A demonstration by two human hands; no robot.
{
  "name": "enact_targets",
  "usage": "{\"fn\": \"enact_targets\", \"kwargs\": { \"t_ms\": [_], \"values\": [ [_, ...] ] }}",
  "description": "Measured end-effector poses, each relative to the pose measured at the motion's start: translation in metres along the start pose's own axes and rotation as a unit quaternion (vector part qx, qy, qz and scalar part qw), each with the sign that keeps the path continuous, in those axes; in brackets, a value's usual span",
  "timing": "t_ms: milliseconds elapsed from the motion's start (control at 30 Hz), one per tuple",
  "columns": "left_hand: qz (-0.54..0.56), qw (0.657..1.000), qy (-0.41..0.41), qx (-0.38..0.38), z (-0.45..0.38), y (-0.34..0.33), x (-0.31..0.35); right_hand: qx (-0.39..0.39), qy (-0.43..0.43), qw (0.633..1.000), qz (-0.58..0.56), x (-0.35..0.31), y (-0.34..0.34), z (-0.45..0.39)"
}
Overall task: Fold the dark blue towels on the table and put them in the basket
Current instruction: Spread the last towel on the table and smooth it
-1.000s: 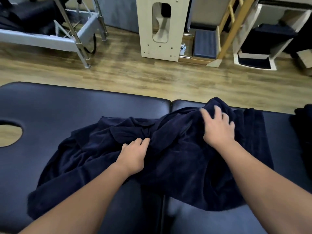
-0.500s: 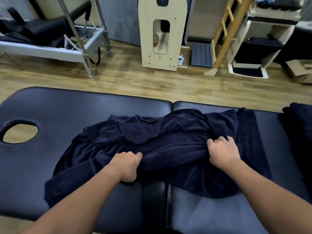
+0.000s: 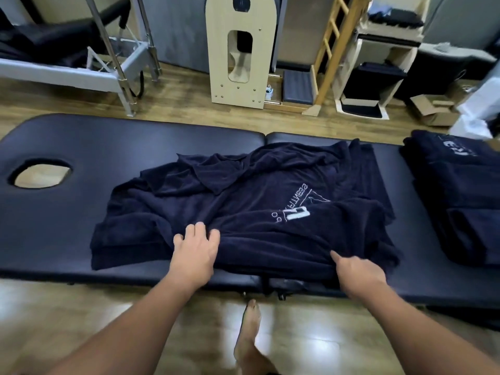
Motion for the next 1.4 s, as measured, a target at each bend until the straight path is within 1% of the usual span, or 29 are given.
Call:
{"fn": "enact_targets", "kwargs": {
  "t_ms": [33,67,167,233,300,367,433,467,500,533,600,667,767,900,967,1033,1133,1200,1233,1333,1400],
  "values": [
    [-0.005,1.000,-0.008,0.017,0.011,0.000,0.001,-0.008,0.003,1.000,0.008,-0.004,-0.009,0.013],
    [-0.004,1.000,-0.015,-0.002,0.023,-0.002,0.004,-0.017,0.003,1.000,0.020,-0.008,-0.017,0.028],
    [0.007,0.990,-0.043,-0.134,0.048,-0.015,0.016,-0.043,-0.002,0.998,0.050,-0.012,-0.036,0.059],
    [0.060,0.972,-0.066,-0.219,0.061,-0.018,0.025,-0.059,0.001,0.997,0.046,-0.012,-0.045,0.078],
    [0.123,0.946,-0.057,-0.294,0.071,-0.025,0.029,-0.110,0.026,0.993,0.037,-0.016,-0.057,0.095],
    [0.176,0.929,-0.037,-0.324,0.077,-0.031,0.030,-0.182,0.058,0.981,0.014,-0.022,-0.070,0.109],
    [0.223,0.926,-0.017,-0.304,0.073,-0.031,0.027,-0.239,0.071,0.968,-0.023,-0.026,-0.074,0.114],
    [0.235,0.929,-0.007,-0.284,0.070,-0.029,0.023,-0.244,0.068,0.966,-0.048,-0.027,-0.073,0.111],
    [0.229,0.939,-0.004,-0.257,0.065,-0.026,0.020,-0.226,0.061,0.970,-0.071,-0.028,-0.068,0.106],
    [0.216,0.950,-0.009,-0.226,0.059,-0.023,0.017,-0.188,0.052,0.977,-0.091,-0.028,-0.060,0.100],
    [0.188,0.962,-0.011,-0.197,0.048,-0.019,0.013,-0.099,0.033,0.988,-0.114,-0.025,-0.039,0.086],
    [0.178,0.965,-0.004,-0.193,0.035,-0.017,0.010,-0.041,0.024,0.988,-0.144,-0.023,-0.018,0.072],
    [0.174,0.965,0.026,-0.195,0.011,-0.017,0.006,0.010,0.009,0.982,-0.186,-0.019,0.012,0.048],
    [0.159,0.956,0.080,-0.232,-0.019,-0.028,0.008,0.067,0.003,0.977,-0.203,-0.012,0.049,0.002],
    [0.168,0.956,0.109,-0.216,-0.037,-0.030,0.007,0.073,0.005,0.974,-0.215,-0.010,0.061,-0.027],
    [0.183,0.957,0.139,-0.179,-0.061,-0.027,0.005,0.074,0.013,0.971,-0.226,-0.007,0.073,-0.062],
    [0.150,0.975,0.143,-0.078,-0.101,-0.008,0.003,0.086,0.033,0.966,-0.243,-0.003,0.092,-0.114],
    [0.147,0.975,0.162,-0.031,-0.121,0.003,-0.003,0.094,0.043,0.963,-0.247,-0.002,0.108,-0.147],
    [0.159,0.970,0.181,-0.030,-0.130,0.005,-0.008,0.096,0.045,0.963,-0.249,-0.002,0.116,-0.162],
    [0.215,0.943,0.241,-0.080,-0.150,-0.001,-0.024,0.100,0.054,0.965,-0.236,-0.006,0.138,-0.197],
    [0.232,0.934,0.261,-0.079,-0.163,-0.002,-0.031,0.093,0.042,0.970,-0.220,-0.005,0.151,-0.220]
  ]
}}
Point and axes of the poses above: each hand's wrist, its own z-axis away from the middle knuckle, its own y-axis out of the back of the hand, x = y × z, the point moved 7 cm from there along -z, towards the middle knuckle, and after that the axes turned 12 degrees about z, right-handed, at the moved point
